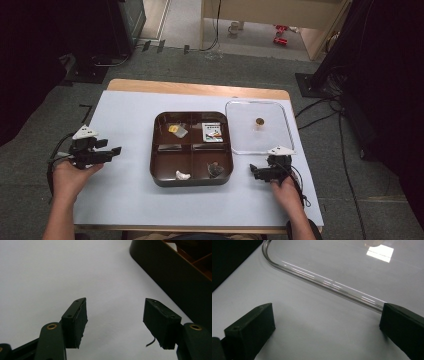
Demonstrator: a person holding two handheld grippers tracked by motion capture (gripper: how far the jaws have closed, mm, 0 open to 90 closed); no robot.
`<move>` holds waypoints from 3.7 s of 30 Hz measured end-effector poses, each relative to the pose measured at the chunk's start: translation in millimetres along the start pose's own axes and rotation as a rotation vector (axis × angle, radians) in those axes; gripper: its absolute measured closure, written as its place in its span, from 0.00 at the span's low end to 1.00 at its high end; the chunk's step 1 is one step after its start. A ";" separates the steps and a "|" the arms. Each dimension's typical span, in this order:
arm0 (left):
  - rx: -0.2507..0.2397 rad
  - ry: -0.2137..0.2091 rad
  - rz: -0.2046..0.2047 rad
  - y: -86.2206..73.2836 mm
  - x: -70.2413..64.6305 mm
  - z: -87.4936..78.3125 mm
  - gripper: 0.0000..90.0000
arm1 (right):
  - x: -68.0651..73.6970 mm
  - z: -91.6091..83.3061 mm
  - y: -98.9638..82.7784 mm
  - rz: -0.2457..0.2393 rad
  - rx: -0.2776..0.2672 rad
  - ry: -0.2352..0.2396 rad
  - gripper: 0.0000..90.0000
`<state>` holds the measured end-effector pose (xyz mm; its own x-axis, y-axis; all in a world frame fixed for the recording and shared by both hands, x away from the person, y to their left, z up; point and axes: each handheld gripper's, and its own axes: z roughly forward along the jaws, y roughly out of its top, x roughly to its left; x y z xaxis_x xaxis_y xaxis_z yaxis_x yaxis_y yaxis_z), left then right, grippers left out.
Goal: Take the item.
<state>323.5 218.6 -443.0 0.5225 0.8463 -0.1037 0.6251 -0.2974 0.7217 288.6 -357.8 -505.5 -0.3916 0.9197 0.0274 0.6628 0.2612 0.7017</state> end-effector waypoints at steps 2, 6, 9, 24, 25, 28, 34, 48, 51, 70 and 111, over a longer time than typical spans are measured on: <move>0.002 -0.005 0.011 0.7 -1.7 0.0 0.40 | 0.0 0.0 0.0 0.000 0.000 0.000 0.00; -0.016 -0.010 0.035 4.8 -8.2 -2.2 0.40 | 0.0 0.0 0.0 0.000 0.000 0.000 0.00; -0.033 -0.032 0.046 8.2 -11.8 -3.2 0.40 | 0.0 0.0 0.0 0.000 0.000 0.000 0.00; -0.038 -0.124 0.116 22.1 -36.1 5.0 0.40 | 0.2 0.0 0.1 -0.001 0.001 -0.001 0.00; -0.038 -0.129 0.122 23.1 -37.6 5.8 0.40 | 0.3 0.0 0.1 0.001 0.002 0.000 0.00; -0.035 -0.142 0.133 25.6 -42.4 8.6 0.40 | 0.3 -0.1 0.1 0.001 0.002 -0.001 0.00; -0.039 -0.183 0.149 32.0 -52.3 14.3 0.39 | 0.4 -0.1 0.1 0.000 0.002 0.000 0.00; -0.040 -0.229 0.203 43.0 -73.2 26.7 0.38 | 0.4 -0.1 0.0 0.000 0.001 -0.001 0.00; -0.040 -0.243 0.215 44.9 -76.7 28.4 0.38 | 0.4 -0.1 0.0 0.000 0.001 -0.001 0.00; -0.033 -0.351 0.303 49.6 -105.9 42.0 0.46 | 0.3 -0.1 0.0 0.000 0.001 0.000 0.00; 0.193 -0.468 0.480 35.6 -154.5 68.0 0.70 | 0.3 -0.1 0.0 0.000 0.001 -0.001 0.00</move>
<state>304.4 47.2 -447.9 0.9345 0.3354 -0.1192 0.3321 -0.7008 0.6314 288.4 -357.6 -505.5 -0.3912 0.9199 0.0265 0.6632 0.2618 0.7011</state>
